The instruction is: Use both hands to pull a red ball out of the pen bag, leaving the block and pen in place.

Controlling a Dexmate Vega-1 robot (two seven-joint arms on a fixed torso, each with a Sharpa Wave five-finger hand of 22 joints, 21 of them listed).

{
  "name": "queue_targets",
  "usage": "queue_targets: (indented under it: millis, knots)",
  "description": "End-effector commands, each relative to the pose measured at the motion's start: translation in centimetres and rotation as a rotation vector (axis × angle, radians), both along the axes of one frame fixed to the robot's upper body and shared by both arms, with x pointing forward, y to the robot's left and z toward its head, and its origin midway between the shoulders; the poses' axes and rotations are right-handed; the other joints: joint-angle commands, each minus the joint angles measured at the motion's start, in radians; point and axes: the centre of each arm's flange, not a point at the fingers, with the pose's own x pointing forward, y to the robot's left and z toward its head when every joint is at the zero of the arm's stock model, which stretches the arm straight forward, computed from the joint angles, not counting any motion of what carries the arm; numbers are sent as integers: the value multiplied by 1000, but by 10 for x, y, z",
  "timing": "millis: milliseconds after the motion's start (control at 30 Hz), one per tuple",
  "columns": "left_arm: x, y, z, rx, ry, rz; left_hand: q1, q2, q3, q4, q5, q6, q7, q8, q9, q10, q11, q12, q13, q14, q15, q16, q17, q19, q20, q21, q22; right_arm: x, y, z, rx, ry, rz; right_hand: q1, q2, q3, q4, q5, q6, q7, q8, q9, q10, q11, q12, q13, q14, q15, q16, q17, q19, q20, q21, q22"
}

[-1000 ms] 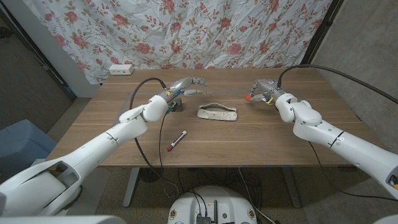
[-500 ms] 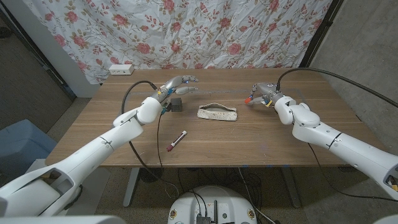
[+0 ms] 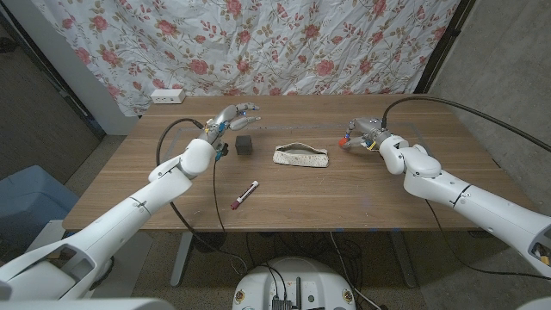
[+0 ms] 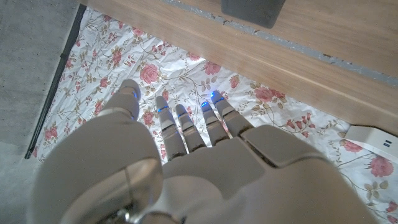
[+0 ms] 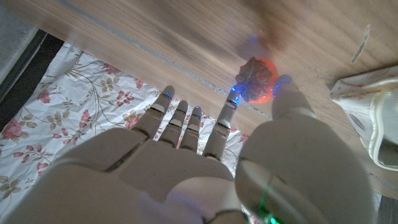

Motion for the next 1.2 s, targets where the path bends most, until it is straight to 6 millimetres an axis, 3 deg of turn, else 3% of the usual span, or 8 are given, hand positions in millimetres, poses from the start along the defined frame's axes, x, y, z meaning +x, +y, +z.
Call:
queue_targets:
  millis: [33, 333, 533, 633, 800, 1033, 1200]
  knots:
    - [1, 18, -13, -95, 22, 15, -4, 1, -3, -4, 1, 1, 1, 4, 0, -3, 0, 3, 3, -4, -65, -2, 1, -7, -1, 0, 2, 4, -1, -7, 15, 32, -16, -11, -3, -6, -1, 7, -33, 2, -13, 1, -22, -2, -6, 5, -1, 5, 3, 7, 3, -3, 3, 3]
    - [2, 27, -16, -88, 20, 32, -4, 4, -2, -6, 1, 1, 0, 5, 0, -3, 1, 4, 3, -5, -65, -1, 1, -7, -1, 0, 2, 0, -2, -7, 38, 63, -20, -36, -19, -25, 0, 13, -164, 2, -63, -8, -99, 13, -17, 7, -40, 30, -14, 14, -14, 3, 0, 4]
    - [5, 32, -18, -97, 22, 26, -6, 6, -2, -7, 1, -3, 1, 5, 0, -5, 3, 5, 3, -5, -64, -1, 1, -8, -1, 1, 2, -3, -3, -5, 54, 95, -5, -83, -40, -49, 8, 30, -290, 18, -119, -26, -180, 37, -20, 9, -91, 64, -37, 19, -46, 19, -3, 4]
    - [6, 36, -19, -107, 23, 23, -7, 6, -2, -7, 1, -5, 3, 5, 0, -5, 3, 5, 3, -5, -63, -1, 1, -8, -1, 1, 2, -3, -4, -4, 61, 102, 0, -102, -44, -57, 13, 39, -318, 22, -134, -33, -204, 48, -20, 9, -108, 75, -44, 20, -60, 23, -4, 4]
    - [8, 47, -19, -143, 23, 20, -9, 7, -2, -7, 0, -12, 5, 4, 0, -7, 4, 5, 3, -7, -62, -1, 1, -8, -1, 1, 2, -5, -7, -1, 74, 111, 6, -126, -49, -68, 20, 47, -346, 37, -148, -37, -218, 50, -18, 9, -115, 80, -46, 21, -66, 25, -3, 4]
    - [15, 56, -21, -153, 87, -33, -40, 20, -9, -3, -3, -108, -1, -6, -1, -71, 29, -2, 3, -70, -41, -8, 2, -34, -3, -2, 3, -3, -22, 4, 205, 146, 61, -215, -54, -110, 46, 74, -463, 52, -212, -54, -259, 52, -13, 6, -174, 103, -67, 19, -116, 24, -9, 2]
    - [18, 58, -29, -200, 83, -53, -50, 22, -12, -2, -4, -135, -6, -7, -2, -86, 28, -2, 3, -81, -41, -6, 2, -46, -5, -4, 2, -2, -31, 3, 285, 131, 106, -243, -53, -122, 55, 81, -497, 57, -233, -59, -270, 50, -13, 4, -191, 103, -71, 17, -128, 18, -8, 2]
